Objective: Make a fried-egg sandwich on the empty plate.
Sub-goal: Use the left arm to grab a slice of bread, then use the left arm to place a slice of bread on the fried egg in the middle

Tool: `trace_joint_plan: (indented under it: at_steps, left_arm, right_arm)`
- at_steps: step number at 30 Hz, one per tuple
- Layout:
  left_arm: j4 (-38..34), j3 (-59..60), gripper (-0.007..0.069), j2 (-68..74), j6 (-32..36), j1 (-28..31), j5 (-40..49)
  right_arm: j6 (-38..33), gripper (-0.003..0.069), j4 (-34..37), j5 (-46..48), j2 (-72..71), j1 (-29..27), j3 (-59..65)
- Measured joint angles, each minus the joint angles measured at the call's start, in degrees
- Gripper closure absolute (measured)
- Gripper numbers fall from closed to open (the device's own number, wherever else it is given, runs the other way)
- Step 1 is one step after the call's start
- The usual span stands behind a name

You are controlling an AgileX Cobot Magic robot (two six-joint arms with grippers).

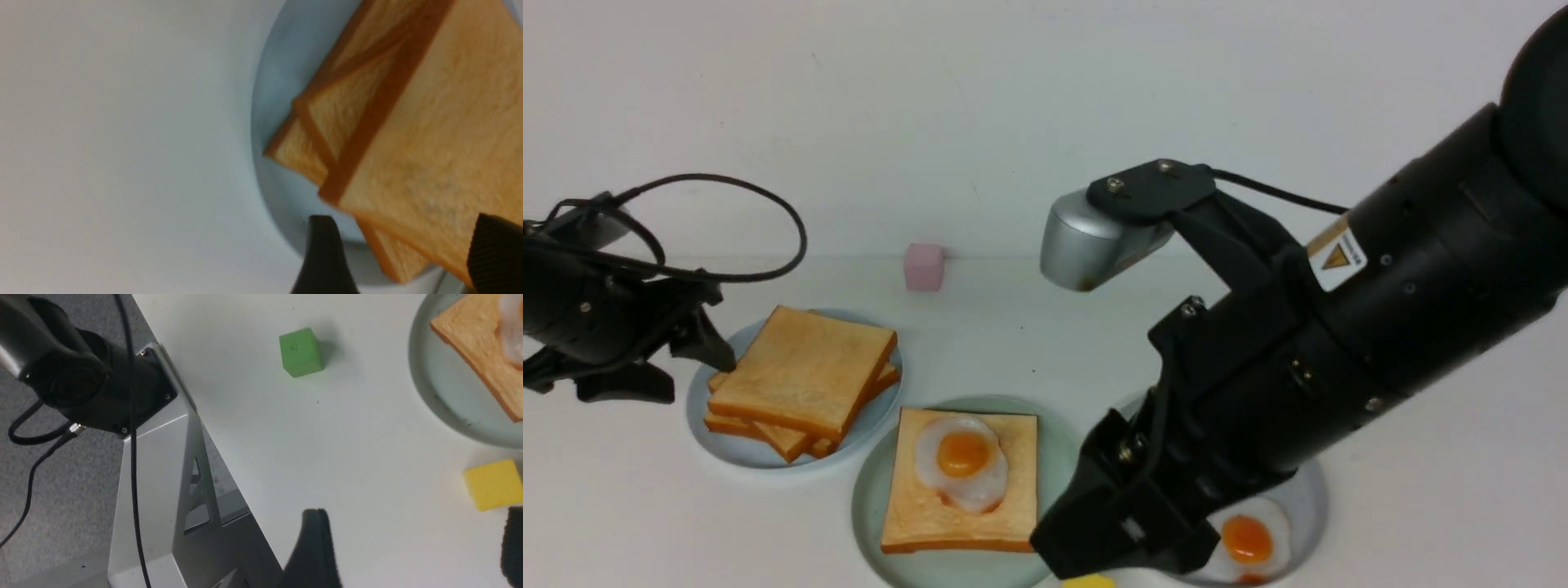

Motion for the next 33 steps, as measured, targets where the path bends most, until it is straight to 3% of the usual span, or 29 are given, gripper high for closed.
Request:
trace_joint_plan:
  at_steps: [4,8,14,16,24,27,29,32,33]
  left_arm:
    - [-2.79,-0.41,0.0164,4.14,4.20,0.00,-0.80]
    - [-5.11,-0.54,0.0248,6.83,8.37,0.00,-1.01]
    - [-5.91,-0.65,0.0454,6.70,9.68,0.16,-0.43]
    - [-5.76,-0.65,0.0554,5.77,9.68,0.55,0.90]
    - [-7.18,3.23,0.0569,-4.51,6.68,1.22,3.12]
    - [-13.18,9.57,0.0569,-10.57,6.65,1.22,1.09]
    - [-21.81,17.81,0.0569,-16.95,8.53,0.53,-1.93]
    - [-45.20,35.96,0.0569,-27.42,19.72,-6.02,-11.50]
    - [-45.20,35.96,0.0569,-27.70,20.43,-6.46,-11.50]
  right_arm:
    - [0.00,0.0081,-0.20,0.15,0.00,0.00,0.00]
    - [0.00,0.0090,-0.20,1.17,0.00,0.00,0.00]
    - [0.00,0.0125,-0.20,2.32,0.00,0.00,0.00]
    - [0.00,0.0146,-0.20,2.80,0.00,0.00,0.00]
    - [0.00,0.0188,-0.20,3.21,0.00,0.00,0.00]
    - [0.00,0.0190,-0.52,3.21,0.00,0.00,0.00]
    - [0.00,0.0190,-0.62,3.15,0.00,0.00,0.00]
    - [0.00,0.0190,-0.70,3.15,0.00,0.00,0.00]
    - [0.00,0.0190,-0.75,3.15,0.00,0.00,0.00]
